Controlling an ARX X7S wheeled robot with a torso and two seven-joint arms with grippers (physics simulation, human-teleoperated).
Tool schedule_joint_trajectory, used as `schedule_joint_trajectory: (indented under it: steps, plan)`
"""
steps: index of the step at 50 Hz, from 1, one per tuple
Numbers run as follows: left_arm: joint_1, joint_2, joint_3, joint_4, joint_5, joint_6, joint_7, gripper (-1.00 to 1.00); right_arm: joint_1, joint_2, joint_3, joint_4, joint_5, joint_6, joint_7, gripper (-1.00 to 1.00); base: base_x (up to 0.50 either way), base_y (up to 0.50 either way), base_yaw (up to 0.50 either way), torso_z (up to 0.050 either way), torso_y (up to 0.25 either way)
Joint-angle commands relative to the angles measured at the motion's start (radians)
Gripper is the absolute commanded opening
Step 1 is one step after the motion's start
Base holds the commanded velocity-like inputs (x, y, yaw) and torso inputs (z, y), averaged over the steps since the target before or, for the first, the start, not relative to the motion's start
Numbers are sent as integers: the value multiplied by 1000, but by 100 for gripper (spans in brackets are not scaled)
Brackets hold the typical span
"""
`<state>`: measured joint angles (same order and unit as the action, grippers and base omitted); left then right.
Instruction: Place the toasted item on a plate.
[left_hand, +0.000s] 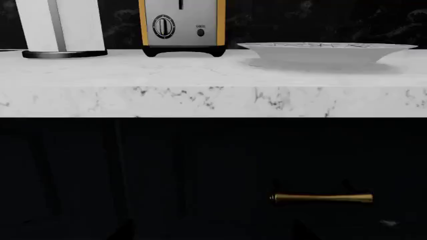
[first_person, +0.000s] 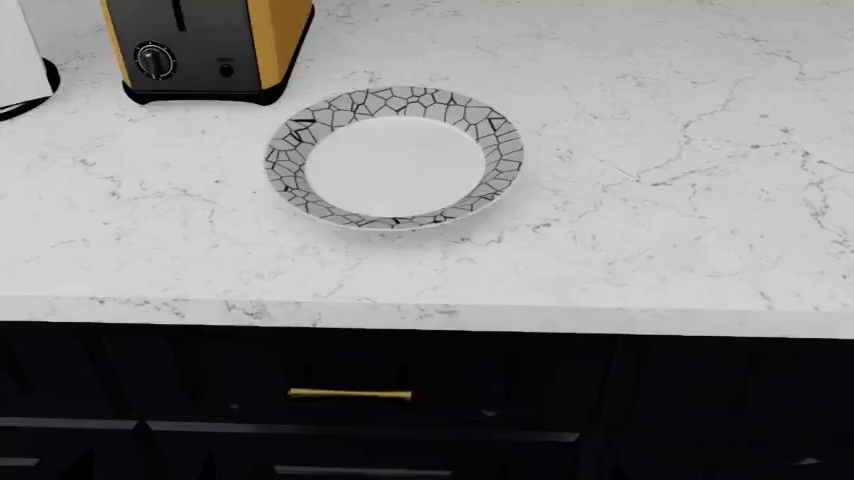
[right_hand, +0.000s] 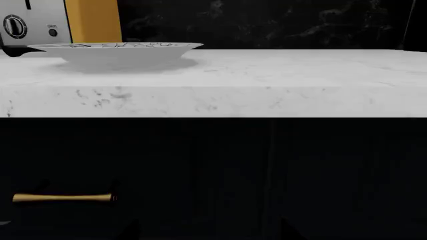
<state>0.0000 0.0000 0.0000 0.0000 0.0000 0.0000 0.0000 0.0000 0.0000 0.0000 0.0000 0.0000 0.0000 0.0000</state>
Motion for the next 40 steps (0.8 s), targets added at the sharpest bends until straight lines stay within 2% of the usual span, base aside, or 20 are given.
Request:
schedule_joint_trajectory:
  steps: [1,11,40]
  plan:
    - [0,-10,11,0,-10,0,-11,100,0,9,-13,0,9,0,13,100,0,0,0,0,0]
    - [-7,-46,57,-19,-6,7,-47,100,-8,41,-48,-36,52,4,60,100,0,0,0,0,0]
    - [-25,-102,89,129,-48,-127,-91,100,18,92,-107,-108,66,43,110,100,0,0,0,50,0]
